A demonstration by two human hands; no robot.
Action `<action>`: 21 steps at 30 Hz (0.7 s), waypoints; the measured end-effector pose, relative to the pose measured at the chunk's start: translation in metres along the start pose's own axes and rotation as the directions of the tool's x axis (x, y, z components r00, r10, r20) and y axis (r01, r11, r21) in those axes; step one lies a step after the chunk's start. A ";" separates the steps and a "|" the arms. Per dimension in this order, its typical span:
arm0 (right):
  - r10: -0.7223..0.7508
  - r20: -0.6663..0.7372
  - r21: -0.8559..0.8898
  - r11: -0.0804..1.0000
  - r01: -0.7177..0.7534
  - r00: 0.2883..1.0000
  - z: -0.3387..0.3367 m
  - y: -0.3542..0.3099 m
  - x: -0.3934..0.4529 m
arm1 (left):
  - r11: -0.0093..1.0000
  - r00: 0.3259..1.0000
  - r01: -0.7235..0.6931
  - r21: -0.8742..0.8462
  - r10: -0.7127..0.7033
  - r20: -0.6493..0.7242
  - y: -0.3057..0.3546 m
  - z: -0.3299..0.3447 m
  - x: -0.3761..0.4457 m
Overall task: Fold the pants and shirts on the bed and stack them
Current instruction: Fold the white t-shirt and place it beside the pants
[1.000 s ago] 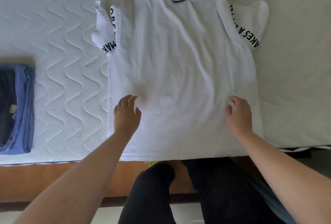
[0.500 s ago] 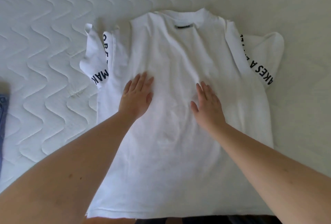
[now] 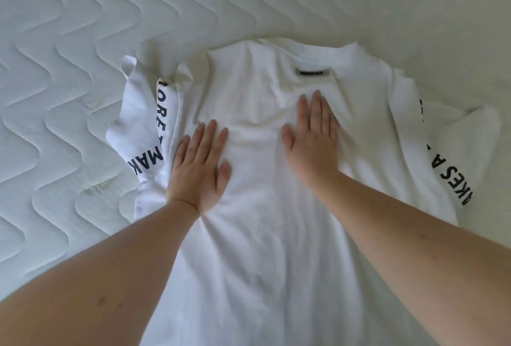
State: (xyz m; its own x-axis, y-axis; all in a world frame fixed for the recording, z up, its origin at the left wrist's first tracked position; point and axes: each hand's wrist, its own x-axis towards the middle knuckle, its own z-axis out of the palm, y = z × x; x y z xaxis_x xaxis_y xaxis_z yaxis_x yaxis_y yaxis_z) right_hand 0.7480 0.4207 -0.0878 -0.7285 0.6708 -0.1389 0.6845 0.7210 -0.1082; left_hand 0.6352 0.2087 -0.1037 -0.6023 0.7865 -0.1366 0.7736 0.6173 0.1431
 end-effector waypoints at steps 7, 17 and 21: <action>-0.017 -0.091 -0.016 1.000 0.016 0.996 -0.017 -0.016 0.054 | 1.000 1.000 -0.012 -0.001 0.012 0.025 0.000 0.003 -0.001; -0.085 -0.022 -0.059 0.995 0.084 0.996 0.000 -0.068 0.083 | 0.998 0.999 -0.042 -0.039 0.042 0.003 -0.003 0.006 0.000; -0.104 -0.086 -0.030 0.994 0.102 0.991 0.000 -0.091 0.093 | 0.998 0.999 -0.048 -0.049 0.049 0.019 -0.003 0.005 0.000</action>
State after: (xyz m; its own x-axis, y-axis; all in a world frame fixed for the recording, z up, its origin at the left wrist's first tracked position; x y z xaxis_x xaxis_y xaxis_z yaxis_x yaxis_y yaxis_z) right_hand 0.6176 0.4174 -0.0909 -0.7955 0.6045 -0.0419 0.6055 0.7905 -0.0920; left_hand 0.6333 0.2066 -0.1087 -0.5600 0.8151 -0.1482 0.7909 0.5793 0.1974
